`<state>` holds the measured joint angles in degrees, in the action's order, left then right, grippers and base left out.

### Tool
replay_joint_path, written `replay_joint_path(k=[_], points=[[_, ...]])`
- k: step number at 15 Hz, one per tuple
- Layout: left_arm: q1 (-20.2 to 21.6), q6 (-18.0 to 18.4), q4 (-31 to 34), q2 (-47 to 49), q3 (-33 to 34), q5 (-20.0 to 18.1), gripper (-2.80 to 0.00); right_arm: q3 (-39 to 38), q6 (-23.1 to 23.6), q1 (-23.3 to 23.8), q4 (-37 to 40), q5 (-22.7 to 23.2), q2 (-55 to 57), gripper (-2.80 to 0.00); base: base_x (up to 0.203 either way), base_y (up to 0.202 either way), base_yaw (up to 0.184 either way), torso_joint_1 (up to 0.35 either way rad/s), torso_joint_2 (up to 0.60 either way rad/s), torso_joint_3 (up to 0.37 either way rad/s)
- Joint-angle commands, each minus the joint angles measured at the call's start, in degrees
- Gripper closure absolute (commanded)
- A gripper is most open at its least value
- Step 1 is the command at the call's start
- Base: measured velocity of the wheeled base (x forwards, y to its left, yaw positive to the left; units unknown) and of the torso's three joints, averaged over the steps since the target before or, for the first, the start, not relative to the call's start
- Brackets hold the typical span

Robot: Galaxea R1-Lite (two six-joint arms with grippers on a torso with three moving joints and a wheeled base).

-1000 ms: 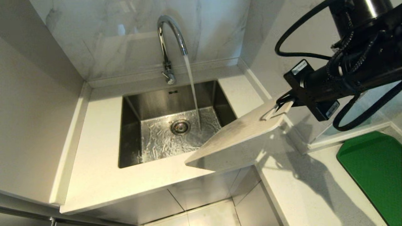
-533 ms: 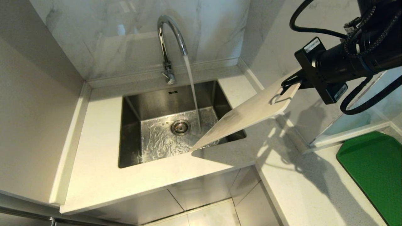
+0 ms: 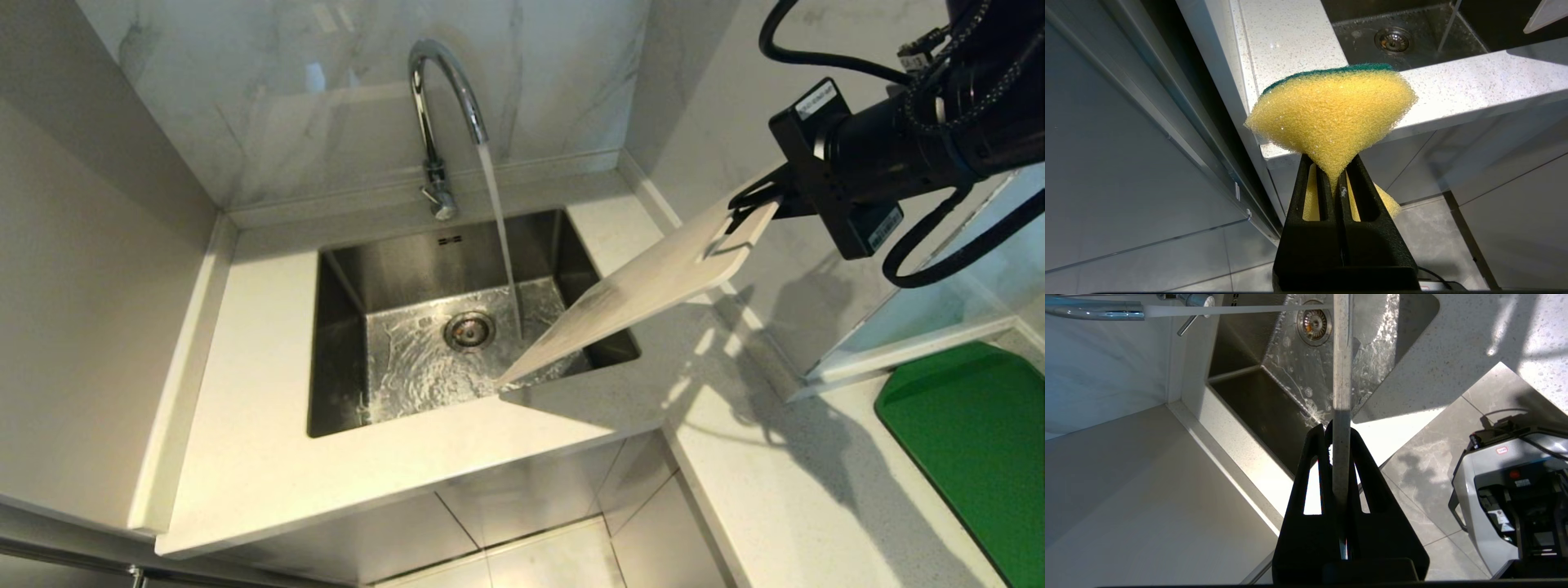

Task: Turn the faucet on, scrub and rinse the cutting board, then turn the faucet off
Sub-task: Pick up the cutting board, then scrub the cutting board underwater

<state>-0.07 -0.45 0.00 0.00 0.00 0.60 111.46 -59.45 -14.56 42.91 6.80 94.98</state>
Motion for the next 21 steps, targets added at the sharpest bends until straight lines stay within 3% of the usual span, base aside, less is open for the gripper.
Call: replay_joint_path(k=[1, 15, 21], points=[[-0.01, 0.01, 0.0, 0.09, 0.0, 0.02, 0.0, -0.05, -0.31, -0.03, 0.24, 0.05, -0.52, 0.0, 0.0, 0.0, 0.0, 0.0, 0.0, 0.0], [-0.01, -0.08, 0.03, 0.09, -0.02, 0.02, 0.0, -0.61, -0.31, -0.03, 2.18, 0.05, -2.25, 0.0, 0.0, 0.0, 0.0, 0.0, 0.0, 0.0], [0.06, 0.01, 0.09, 0.09, -0.09, 0.02, 0.0, -0.63, -0.31, -0.03, 2.26, 0.05, -2.52, 0.0, 0.183, 0.0, -0.005, 0.003, 0.0, 0.003]])
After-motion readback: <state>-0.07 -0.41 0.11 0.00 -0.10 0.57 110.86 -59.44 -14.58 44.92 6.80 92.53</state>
